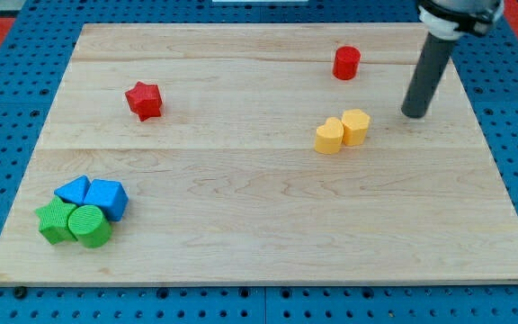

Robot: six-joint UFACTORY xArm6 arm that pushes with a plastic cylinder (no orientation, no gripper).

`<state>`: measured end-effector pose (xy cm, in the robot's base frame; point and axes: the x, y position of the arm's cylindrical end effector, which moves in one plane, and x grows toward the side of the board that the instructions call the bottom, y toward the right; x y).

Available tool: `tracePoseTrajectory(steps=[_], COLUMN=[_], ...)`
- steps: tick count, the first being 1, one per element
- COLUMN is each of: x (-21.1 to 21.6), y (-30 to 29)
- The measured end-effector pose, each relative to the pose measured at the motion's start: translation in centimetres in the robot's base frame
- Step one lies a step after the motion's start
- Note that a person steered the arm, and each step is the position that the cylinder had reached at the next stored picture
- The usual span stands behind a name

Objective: Place the yellow heart diagonally to the red star

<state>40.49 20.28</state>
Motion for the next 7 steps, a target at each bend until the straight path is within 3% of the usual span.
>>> tracePoseTrajectory(steps=[1,3,6,7], x=[2.6,1.9,3.4,5.6], y=[-4.1,-10.2,-25.9,-22.3])
